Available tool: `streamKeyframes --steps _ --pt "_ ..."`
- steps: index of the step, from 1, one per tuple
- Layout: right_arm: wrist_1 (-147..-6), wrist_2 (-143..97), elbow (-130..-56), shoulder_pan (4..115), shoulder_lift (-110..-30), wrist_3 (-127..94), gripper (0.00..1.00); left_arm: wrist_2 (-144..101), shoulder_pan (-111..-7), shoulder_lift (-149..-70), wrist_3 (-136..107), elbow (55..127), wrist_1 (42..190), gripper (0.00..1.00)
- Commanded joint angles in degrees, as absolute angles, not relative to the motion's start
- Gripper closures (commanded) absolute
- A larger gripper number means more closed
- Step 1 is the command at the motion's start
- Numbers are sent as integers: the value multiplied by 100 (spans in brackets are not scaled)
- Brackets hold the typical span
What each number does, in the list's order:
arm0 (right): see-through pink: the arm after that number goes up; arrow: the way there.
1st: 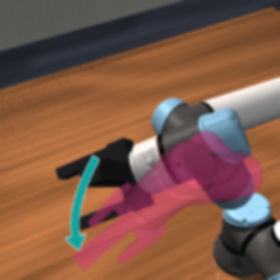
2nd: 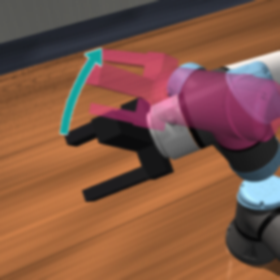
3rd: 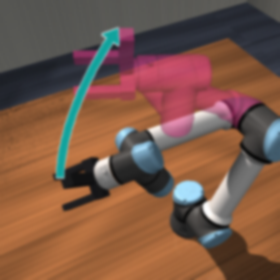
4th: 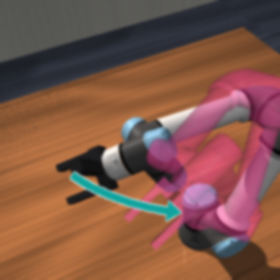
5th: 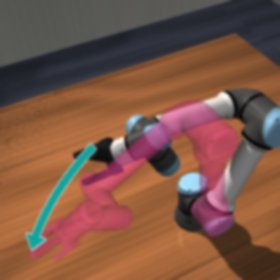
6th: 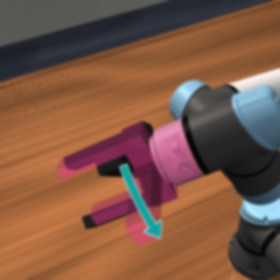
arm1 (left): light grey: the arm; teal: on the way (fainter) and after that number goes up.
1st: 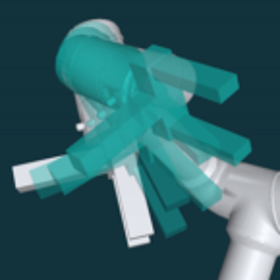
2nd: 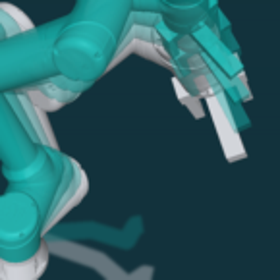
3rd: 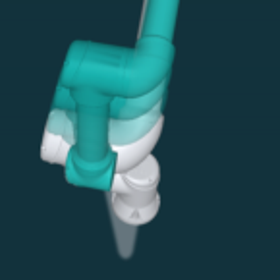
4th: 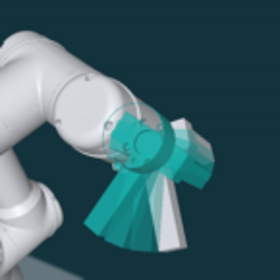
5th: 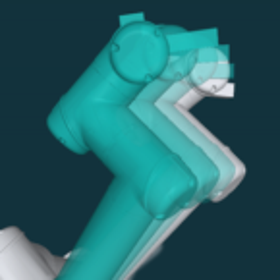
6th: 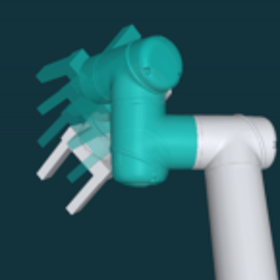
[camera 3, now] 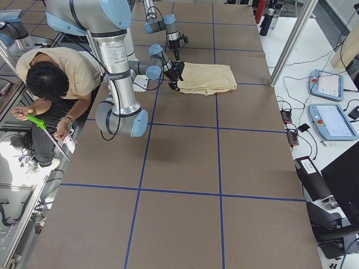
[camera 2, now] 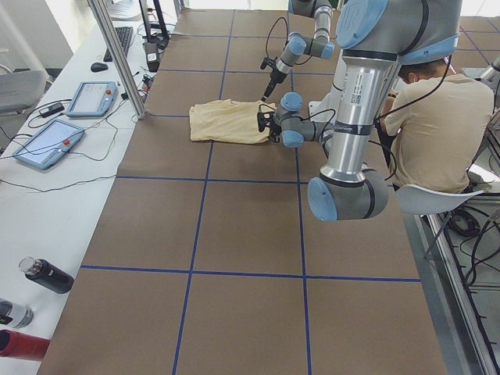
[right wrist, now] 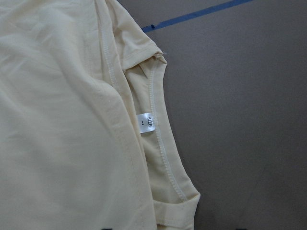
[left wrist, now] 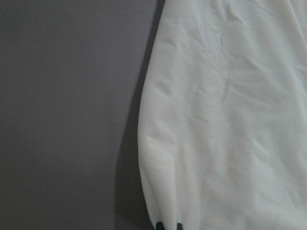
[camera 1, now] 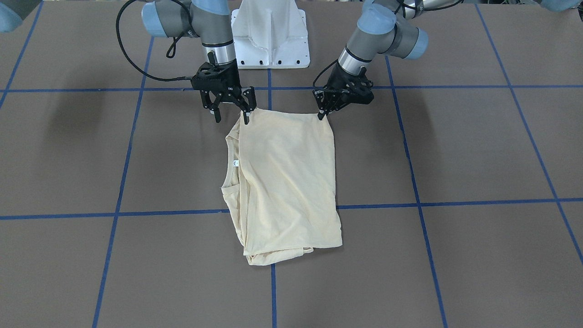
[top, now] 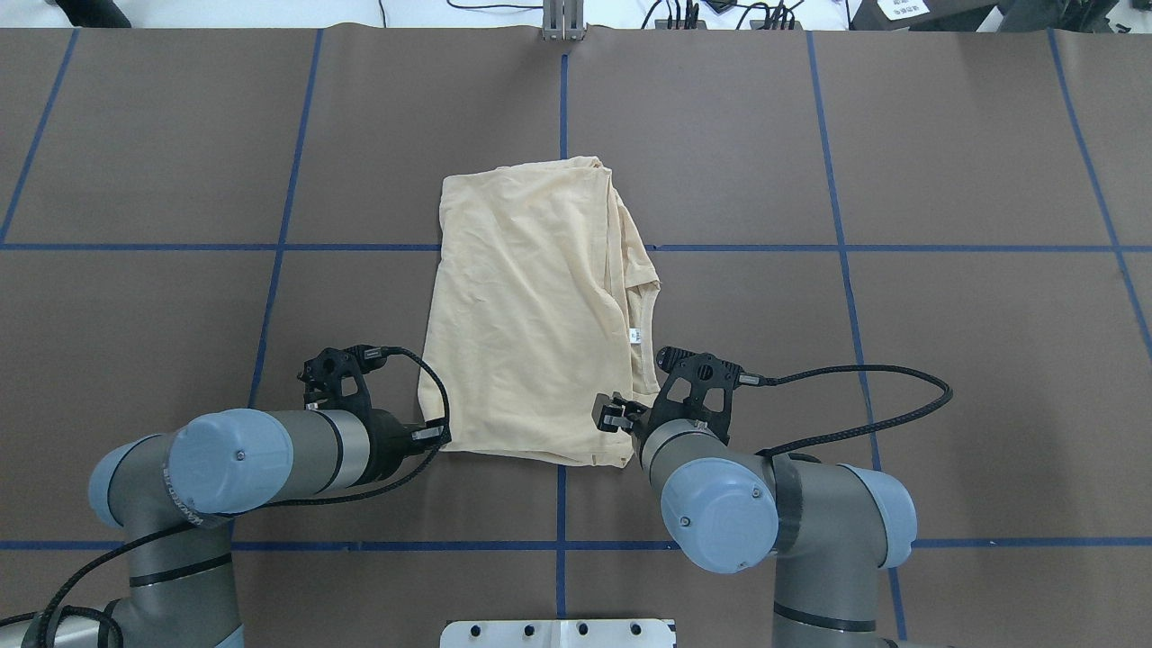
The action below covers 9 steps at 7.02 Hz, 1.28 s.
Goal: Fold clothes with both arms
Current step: 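Lower both grippers onto the near edge and grasp the shirt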
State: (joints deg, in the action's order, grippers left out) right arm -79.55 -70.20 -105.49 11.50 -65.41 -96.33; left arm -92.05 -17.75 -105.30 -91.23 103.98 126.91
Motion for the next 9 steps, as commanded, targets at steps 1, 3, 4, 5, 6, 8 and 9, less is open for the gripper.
streamKeyframes --steps 1,3,4,5,6,8,9 --pt "-7954 -6926 -10319 1108 -6452 -9834 24 -9202 -1767 -10529 -9123 10406 12691 100" --pt "-7954 -6830 -10073 1107 -6233 -9835 35 -9202 -1767 -10538 -9123 10406 12691 100" --pt "-7963 -6820 -10064 1099 -6231 -9835 37 -9202 -1767 -10538 -9123 10415 12691 100" --pt "-7963 -6820 -10046 1099 -6231 -9835 43 -9211 -1767 -10538 -9123 10415 12691 100" --pt "-7963 -6820 -10037 1099 -6231 -9835 49 -9202 -1758 -10538 -9123 10415 12691 100" --pt "-7963 -6829 -10046 1090 -6231 -9791 60 -9202 -1758 -10538 -9123 10415 12691 100" --pt "-7954 -6829 -10055 1090 -6231 -9765 69 -9202 -1767 -10538 -9123 10415 12700 100"
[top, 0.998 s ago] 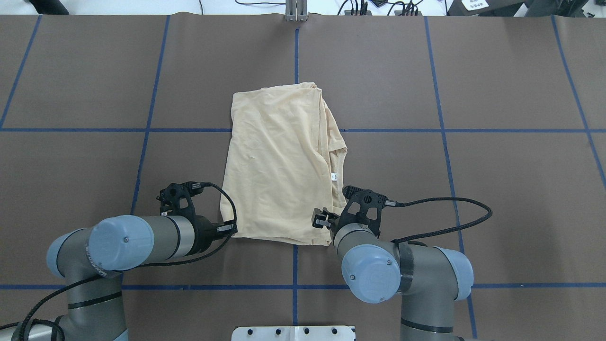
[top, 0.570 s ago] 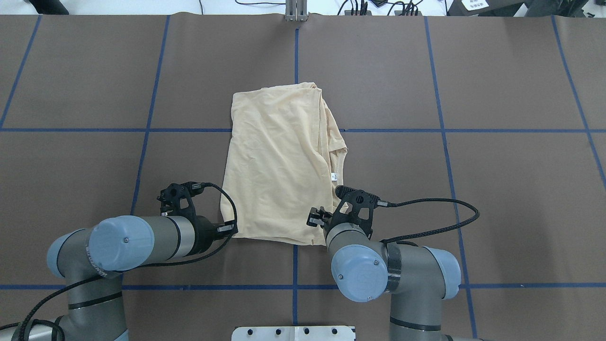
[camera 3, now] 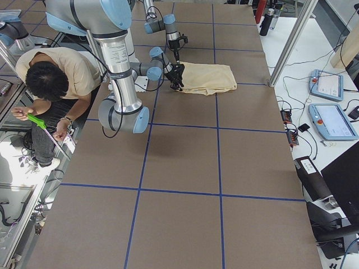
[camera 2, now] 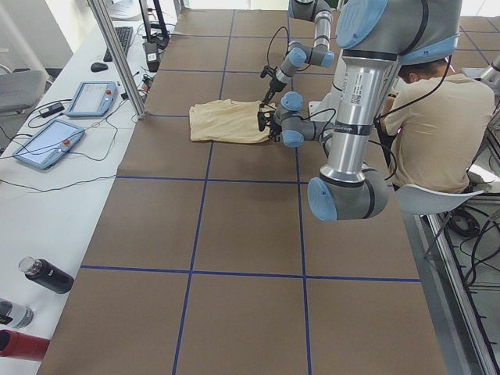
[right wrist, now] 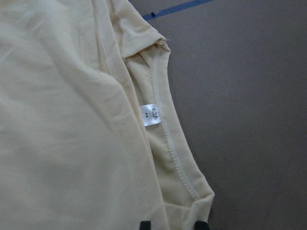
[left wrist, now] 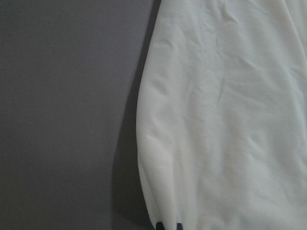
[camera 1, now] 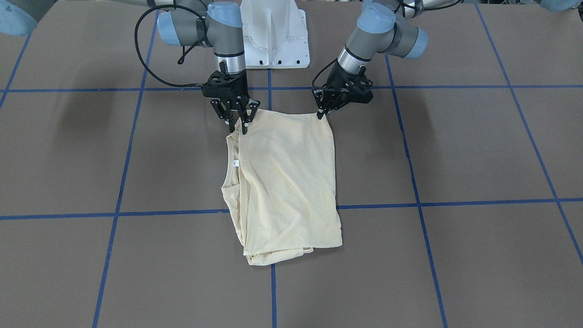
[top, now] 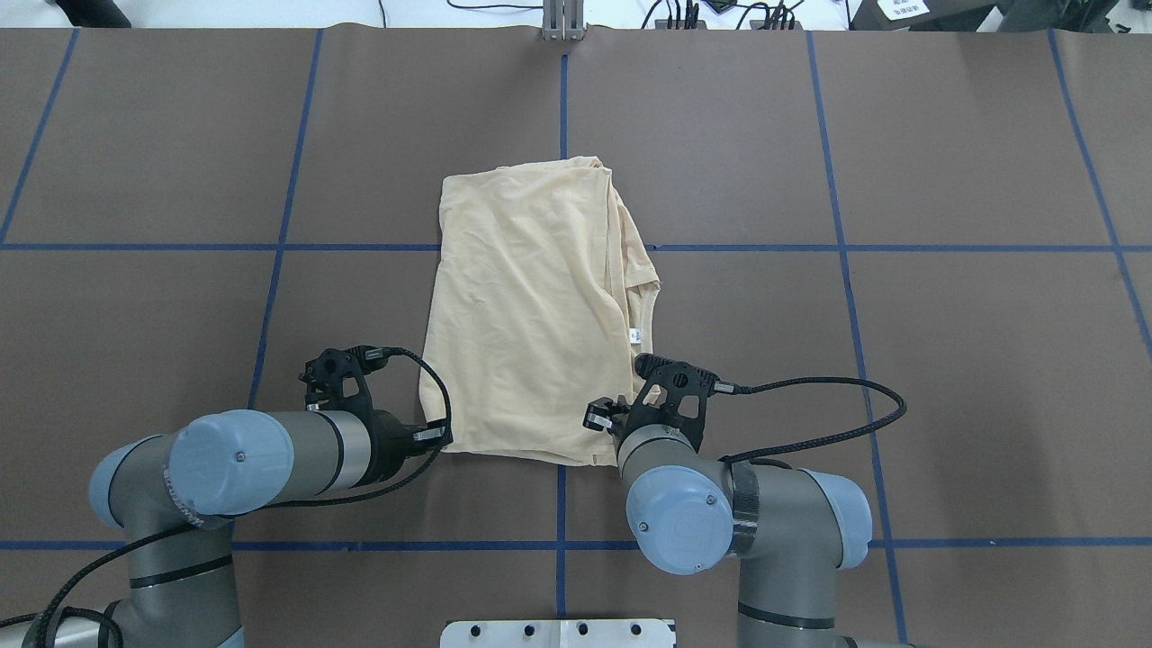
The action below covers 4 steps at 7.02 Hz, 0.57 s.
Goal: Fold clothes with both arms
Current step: 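Lower both grippers onto the near edge and grasp the shirt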
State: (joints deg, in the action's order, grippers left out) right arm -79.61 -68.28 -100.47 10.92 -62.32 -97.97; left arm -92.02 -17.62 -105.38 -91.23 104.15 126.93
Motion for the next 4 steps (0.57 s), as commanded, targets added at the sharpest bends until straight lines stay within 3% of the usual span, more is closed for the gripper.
streamKeyframes --steps 1,2,4 --pt "-7954 -6829 -10072 1090 -6231 -9756 82 -9202 -1767 -10538 -9123 10415 12691 100" --pt "-7954 -6838 -10090 1090 -6231 -9765 100 -9202 -1767 -10538 -9123 10415 12691 100" --pt "-7954 -6838 -10116 1090 -6231 -9756 100 -9211 -1775 -10538 -9123 10485 12691 100"
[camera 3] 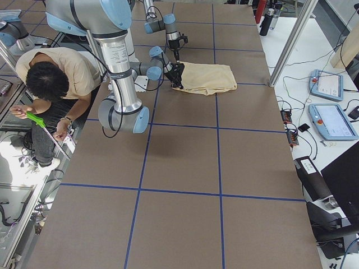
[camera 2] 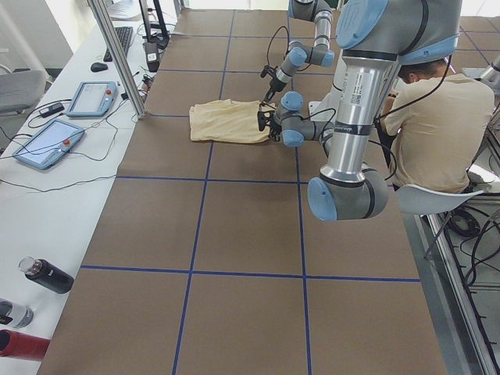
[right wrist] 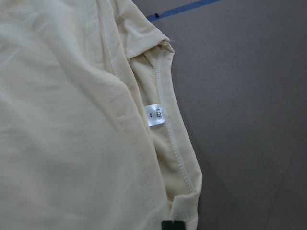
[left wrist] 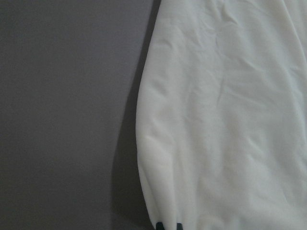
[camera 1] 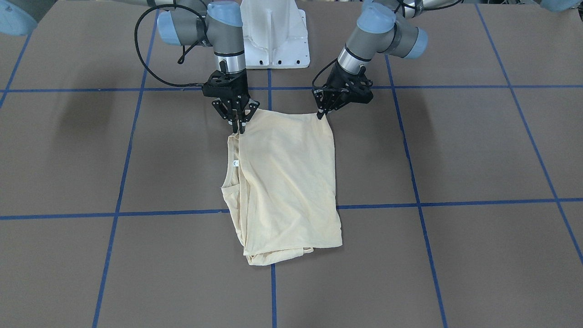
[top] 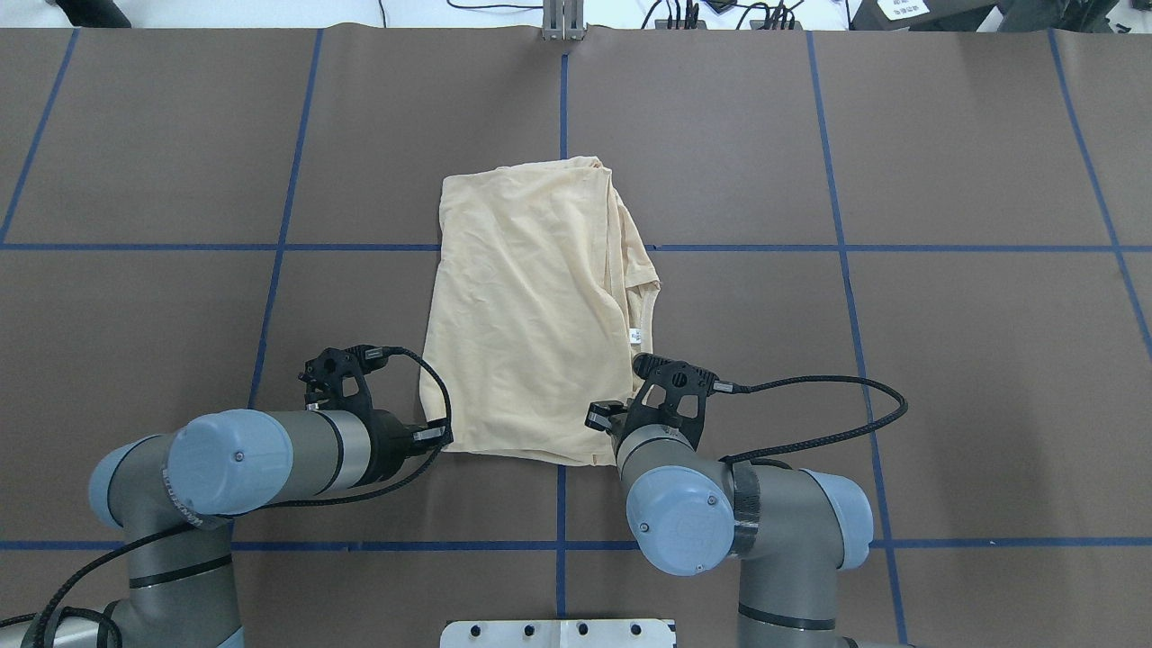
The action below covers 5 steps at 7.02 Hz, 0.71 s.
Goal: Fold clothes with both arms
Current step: 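Lower both grippers onto the near edge and grasp the shirt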
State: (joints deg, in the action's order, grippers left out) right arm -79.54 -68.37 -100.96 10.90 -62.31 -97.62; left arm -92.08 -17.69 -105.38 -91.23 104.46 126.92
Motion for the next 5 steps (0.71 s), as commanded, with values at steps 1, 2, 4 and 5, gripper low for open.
streamKeyframes --steps 1,2,4,5 --pt "-7954 -6855 -10177 1090 -6231 -9747 100 -9211 -1775 -10538 -9123 10529 12691 100" --pt "-7963 -6908 -10395 1116 -6275 -9608 100 -9237 -1775 -10529 -9114 10677 12691 100" --pt "-7998 -6943 -10974 1099 -6493 -9483 100 -9246 -1775 -10503 -9114 11387 12211 100" --pt "-8015 -6935 -11404 951 -6756 -9483 100 -9246 -1732 -10477 -9175 11765 12017 100"
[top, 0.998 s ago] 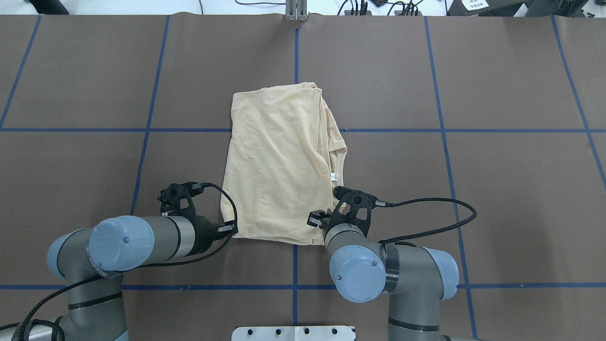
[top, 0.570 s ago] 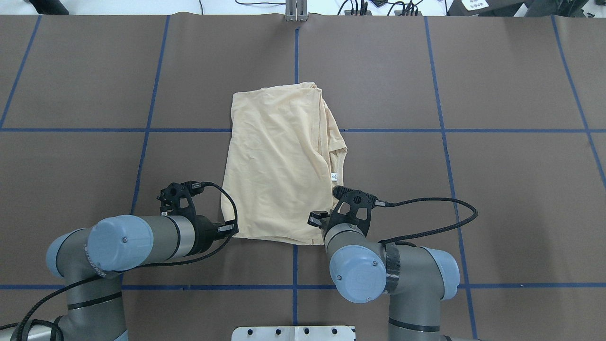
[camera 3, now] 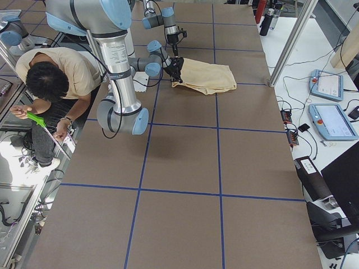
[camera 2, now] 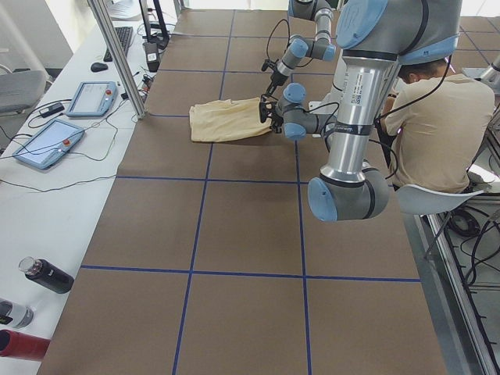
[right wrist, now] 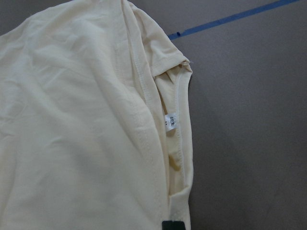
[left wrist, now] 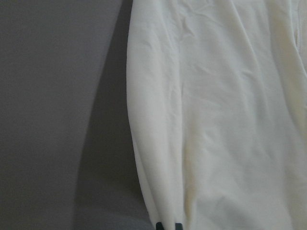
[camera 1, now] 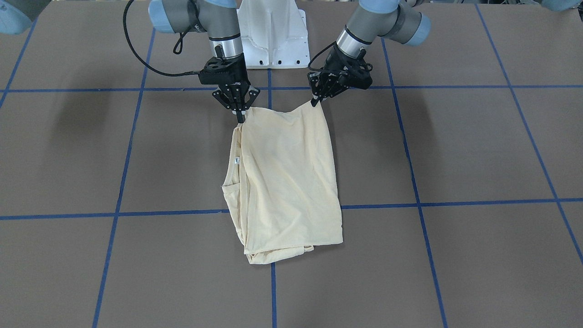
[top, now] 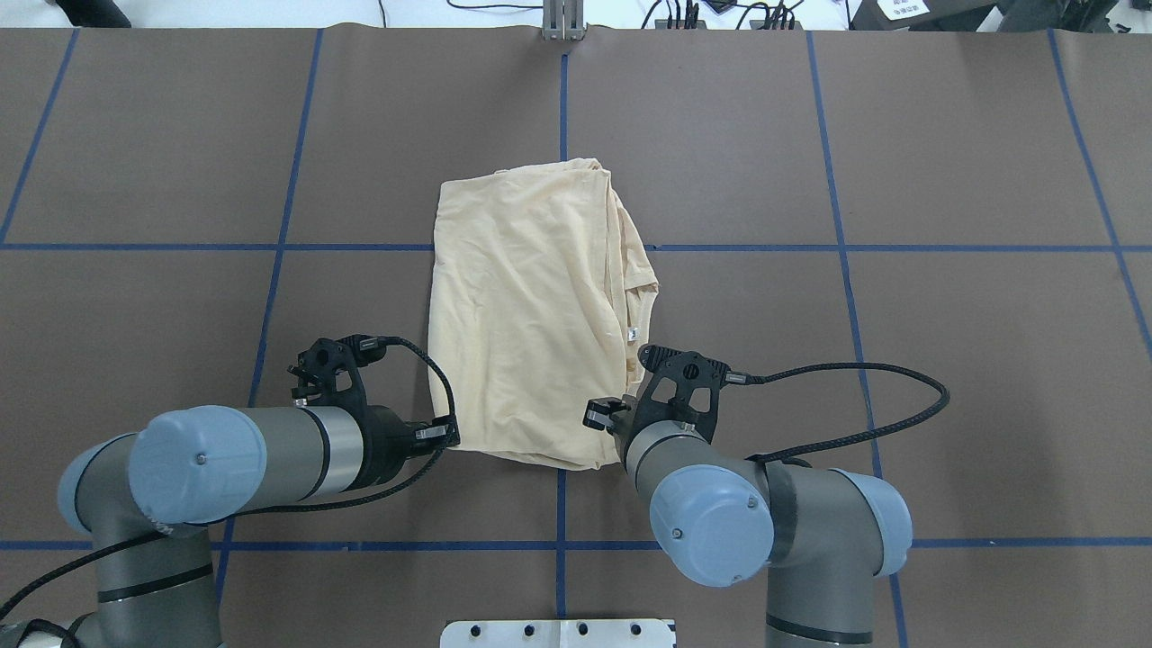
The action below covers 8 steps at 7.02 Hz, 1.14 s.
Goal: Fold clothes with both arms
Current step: 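Lift the near edge with both grippers and fold it toward the far edge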
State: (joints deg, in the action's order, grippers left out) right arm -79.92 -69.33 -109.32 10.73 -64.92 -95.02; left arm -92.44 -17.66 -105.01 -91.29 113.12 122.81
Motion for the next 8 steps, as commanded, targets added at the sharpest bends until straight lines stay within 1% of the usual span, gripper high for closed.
streamKeyframes --steps 1,2,3,4,5,6,7,8 --pt "-8024 -6935 -11861 801 -7116 -9492 100 -9246 -1627 -10459 -9228 12012 11919 100" --pt "-8024 -6926 -12309 687 -7467 -9492 100 -9246 -1452 -10415 -9394 12337 11796 100" --pt "-8024 -6934 -12827 538 -7845 -9492 100 -9237 -1267 -10372 -9543 12827 11369 100" --pt "-8024 -6935 -13058 527 -7910 -9492 100 -9255 -1240 -10380 -9545 13311 10807 100" --pt "-8033 -6926 -13008 501 -7841 -9483 100 -9272 -1239 -10423 -9536 13315 10680 100" --pt "-8033 -6934 -12773 571 -7718 -9475 100 -9290 -1239 -10450 -9467 13037 10679 100" --pt "-8033 -6935 -12127 858 -7125 -9379 100 -9264 -1344 -10616 -9422 12590 10679 100" --pt "-8033 -6943 -11520 1131 -6675 -9239 100 -9246 -1580 -10687 -9170 12334 10679 100"
